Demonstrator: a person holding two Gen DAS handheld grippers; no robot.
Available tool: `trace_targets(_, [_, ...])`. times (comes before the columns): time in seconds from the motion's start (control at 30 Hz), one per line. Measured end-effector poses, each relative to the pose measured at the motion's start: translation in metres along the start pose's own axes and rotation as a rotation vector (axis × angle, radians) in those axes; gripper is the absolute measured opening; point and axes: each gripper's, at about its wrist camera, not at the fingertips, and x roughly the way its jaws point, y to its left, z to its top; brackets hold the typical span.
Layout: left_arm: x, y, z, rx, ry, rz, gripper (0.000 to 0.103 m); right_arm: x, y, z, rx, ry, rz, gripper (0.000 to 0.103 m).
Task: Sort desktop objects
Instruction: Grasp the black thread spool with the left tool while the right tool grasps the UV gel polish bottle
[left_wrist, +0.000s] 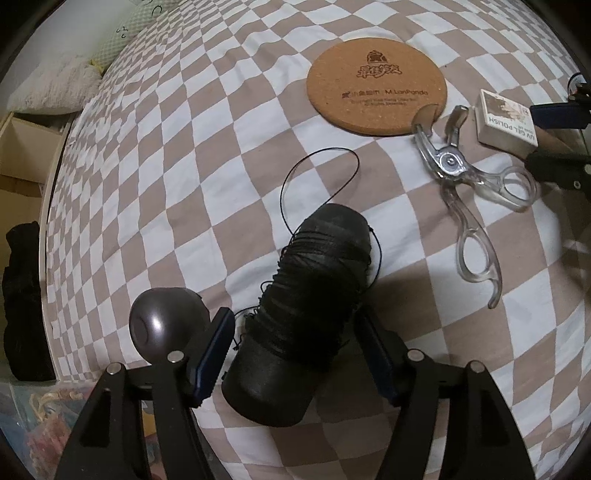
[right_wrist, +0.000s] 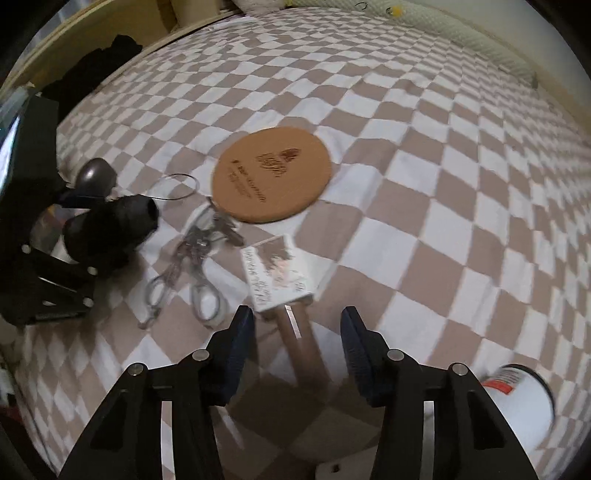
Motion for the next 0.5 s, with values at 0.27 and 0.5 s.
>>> trace_targets(0.27, [0.003,0.006,0.001,-0.035,0.001,-0.035,0.070,0.013,0.011,0.021,-0.018,0.022,-0.096,0.051])
trace_targets(0.5, [-0.005,-0.008,0.000,0.008,-0.030,-0.014,0.053,0.037,0.029,0.050,0.020,0.015,-0.125,0.039])
